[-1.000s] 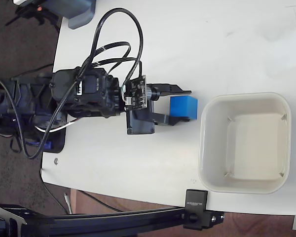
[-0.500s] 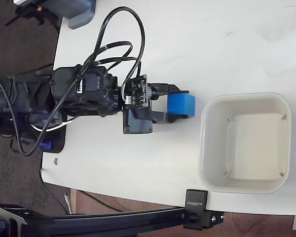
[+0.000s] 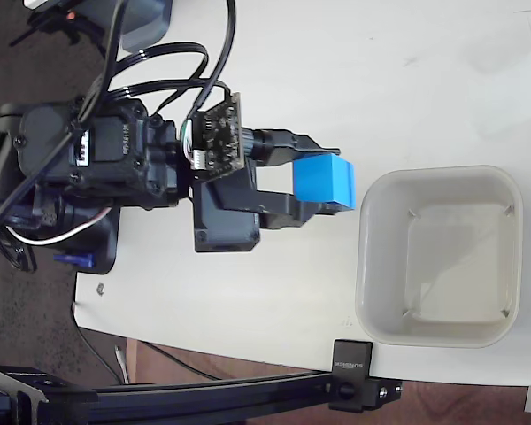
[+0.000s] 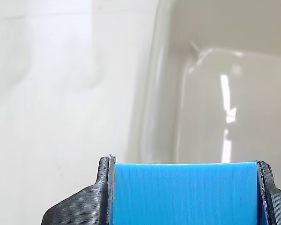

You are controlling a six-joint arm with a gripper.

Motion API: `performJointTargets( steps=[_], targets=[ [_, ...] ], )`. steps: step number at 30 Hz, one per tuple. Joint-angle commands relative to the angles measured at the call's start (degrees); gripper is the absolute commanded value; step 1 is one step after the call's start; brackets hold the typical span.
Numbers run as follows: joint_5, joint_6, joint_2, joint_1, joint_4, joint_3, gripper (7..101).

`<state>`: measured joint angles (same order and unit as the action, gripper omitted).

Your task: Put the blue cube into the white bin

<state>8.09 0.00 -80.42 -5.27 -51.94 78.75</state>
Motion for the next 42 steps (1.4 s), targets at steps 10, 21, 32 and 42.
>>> performJointTargets(
  steps=[10, 21, 32, 42],
  targets=[
    [7.47, -3.25, 21.88, -6.15, -2.46, -35.42, 54.3],
    [7.38, -4.22, 22.68, -8.88, -2.90, -35.33, 99.2],
    [1.41, -4.83, 6.68, -5.80, -1.32, -15.73, 100.3],
    [-0.26, 0.09, -38.41, -1.58, 0.53, 34.10, 100.3]
  ],
)
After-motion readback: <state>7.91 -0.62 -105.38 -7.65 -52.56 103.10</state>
